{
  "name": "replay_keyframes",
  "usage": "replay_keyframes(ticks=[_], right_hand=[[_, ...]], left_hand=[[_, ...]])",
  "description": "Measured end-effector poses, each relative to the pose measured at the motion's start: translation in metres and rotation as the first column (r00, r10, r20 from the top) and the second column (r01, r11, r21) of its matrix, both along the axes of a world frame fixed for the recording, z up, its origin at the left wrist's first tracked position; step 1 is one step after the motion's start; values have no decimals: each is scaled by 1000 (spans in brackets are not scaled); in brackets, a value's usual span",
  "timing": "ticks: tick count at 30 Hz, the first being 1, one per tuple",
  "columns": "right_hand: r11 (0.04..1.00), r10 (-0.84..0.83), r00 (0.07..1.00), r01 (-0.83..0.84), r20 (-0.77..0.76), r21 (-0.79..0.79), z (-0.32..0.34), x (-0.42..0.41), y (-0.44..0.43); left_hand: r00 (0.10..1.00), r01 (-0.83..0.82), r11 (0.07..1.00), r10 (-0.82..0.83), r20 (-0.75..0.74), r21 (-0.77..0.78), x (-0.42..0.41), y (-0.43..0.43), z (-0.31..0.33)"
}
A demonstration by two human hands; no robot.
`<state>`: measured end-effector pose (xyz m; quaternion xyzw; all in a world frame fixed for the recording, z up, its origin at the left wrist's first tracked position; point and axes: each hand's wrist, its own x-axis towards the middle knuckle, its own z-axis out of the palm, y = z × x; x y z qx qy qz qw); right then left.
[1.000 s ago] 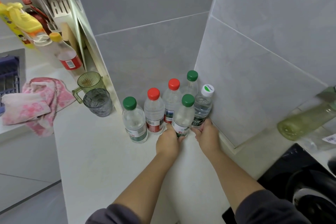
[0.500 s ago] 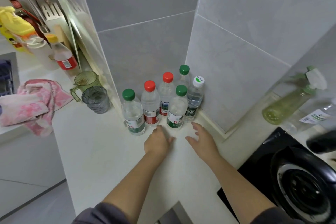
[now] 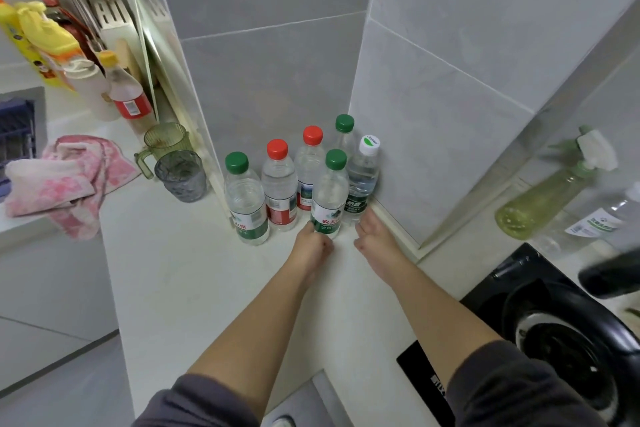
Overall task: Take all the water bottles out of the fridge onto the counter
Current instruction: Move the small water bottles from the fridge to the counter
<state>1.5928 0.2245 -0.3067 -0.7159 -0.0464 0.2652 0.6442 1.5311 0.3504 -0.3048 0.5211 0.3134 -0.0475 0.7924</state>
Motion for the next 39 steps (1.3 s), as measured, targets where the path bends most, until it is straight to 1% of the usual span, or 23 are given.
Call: replay_keyframes(ticks=[2,5,8,12,16,18,19,20,21,22,23,25,27,28,29,30,32,34,39], right_hand=[[999,-2,1000,3,-19,40,-4,2,0],[999,8,999,-5,-49,46,-6,8,-2],[1000,28,997,-28,-76,3,-7,13,-4],[996,25,996,-32,-90,-80,-12,18,-6],[991,66,996,-72,-61,-116,-6,17,-10],[977,120,992,-123,-27,-173,-3,13,-13],[961,159,987,-155,-1,-228,-3,10,-15],[939,203,979,-187,25,-290,-4,7,-17],[907,244,969,-213,42,-363,-4,2,-20],[868,280,959,-229,53,-440,-3,-2,-22],[824,313,947,-233,72,-517,-1,-5,-25],[715,409,900,-213,152,-666,2,-9,-29],[587,551,809,-201,205,-785,6,-7,-29],[529,608,767,-201,203,-825,6,-6,-29],[475,647,740,-199,186,-857,6,-4,-30],[428,668,725,-190,168,-883,6,-3,-30],[370,683,714,-156,154,-916,7,-2,-30],[355,676,721,-139,151,-925,9,0,-30],[357,669,725,-121,164,-926,14,6,-28]], left_hand=[[999,-46,997,46,-1,-60,3,0,2],[997,-79,993,79,-2,-88,7,2,-5],[996,-87,989,89,6,-121,6,2,-9],[996,-77,990,81,33,-117,5,1,-8],[1000,-18,999,19,17,-46,1,6,-9],[998,54,996,-52,-33,64,-5,10,-9],[992,103,980,-90,-84,169,-9,13,-8],[980,173,931,-130,-151,320,-16,17,-6],[962,254,838,-165,-219,482,-23,20,-4],[941,329,714,-195,-276,618,-31,23,-4],[919,395,576,-235,-318,716,-38,25,-6],[847,514,300,-327,-419,804,-45,25,-8],[755,584,9,-374,-539,812,-45,19,-9],[720,585,-109,-387,-576,804,-44,14,-9],[695,574,-194,-398,-599,796,-43,9,-9],[679,561,-255,-403,-614,788,-42,4,-10],[669,549,-322,-384,-637,771,-40,-1,-13],[677,560,-336,-342,-652,758,-35,0,-12],[675,590,-313,-314,-667,744,-18,-2,-1]])
